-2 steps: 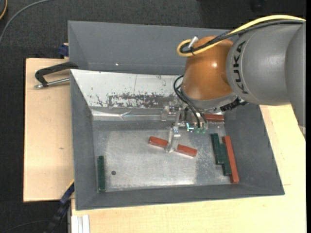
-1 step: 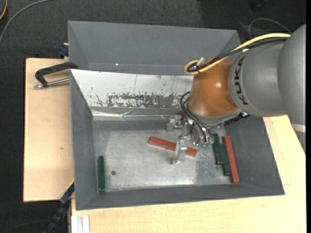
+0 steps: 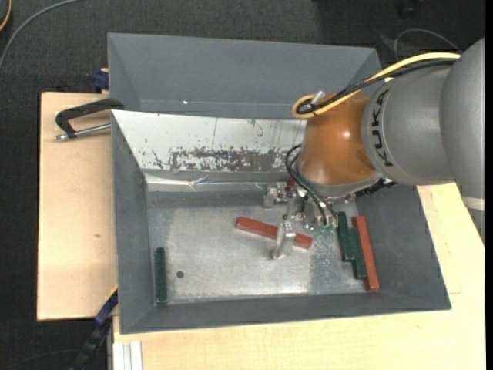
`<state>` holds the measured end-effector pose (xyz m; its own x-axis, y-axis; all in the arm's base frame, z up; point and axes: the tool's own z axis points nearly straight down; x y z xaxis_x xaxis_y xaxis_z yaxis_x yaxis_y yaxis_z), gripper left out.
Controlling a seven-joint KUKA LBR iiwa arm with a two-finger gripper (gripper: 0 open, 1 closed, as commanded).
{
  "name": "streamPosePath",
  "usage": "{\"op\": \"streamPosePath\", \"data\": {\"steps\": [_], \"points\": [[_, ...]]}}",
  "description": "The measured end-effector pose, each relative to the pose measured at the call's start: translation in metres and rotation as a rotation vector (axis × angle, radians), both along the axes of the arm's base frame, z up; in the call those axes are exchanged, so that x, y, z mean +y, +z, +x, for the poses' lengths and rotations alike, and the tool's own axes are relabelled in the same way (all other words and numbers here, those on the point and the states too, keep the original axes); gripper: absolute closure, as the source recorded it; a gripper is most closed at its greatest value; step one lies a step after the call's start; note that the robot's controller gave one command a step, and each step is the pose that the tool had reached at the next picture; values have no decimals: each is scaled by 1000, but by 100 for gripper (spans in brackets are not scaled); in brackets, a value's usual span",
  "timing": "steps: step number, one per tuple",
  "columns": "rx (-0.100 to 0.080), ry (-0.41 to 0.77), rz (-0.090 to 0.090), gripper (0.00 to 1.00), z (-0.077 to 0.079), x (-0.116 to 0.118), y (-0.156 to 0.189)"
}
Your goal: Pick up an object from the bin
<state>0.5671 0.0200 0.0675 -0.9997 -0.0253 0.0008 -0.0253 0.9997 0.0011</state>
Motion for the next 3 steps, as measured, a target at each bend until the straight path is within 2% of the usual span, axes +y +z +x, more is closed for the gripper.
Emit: {"op": "streamPosePath", "data": {"steps": [3], "points": [[-6, -1, 1, 0, 3, 2, 3]]}}
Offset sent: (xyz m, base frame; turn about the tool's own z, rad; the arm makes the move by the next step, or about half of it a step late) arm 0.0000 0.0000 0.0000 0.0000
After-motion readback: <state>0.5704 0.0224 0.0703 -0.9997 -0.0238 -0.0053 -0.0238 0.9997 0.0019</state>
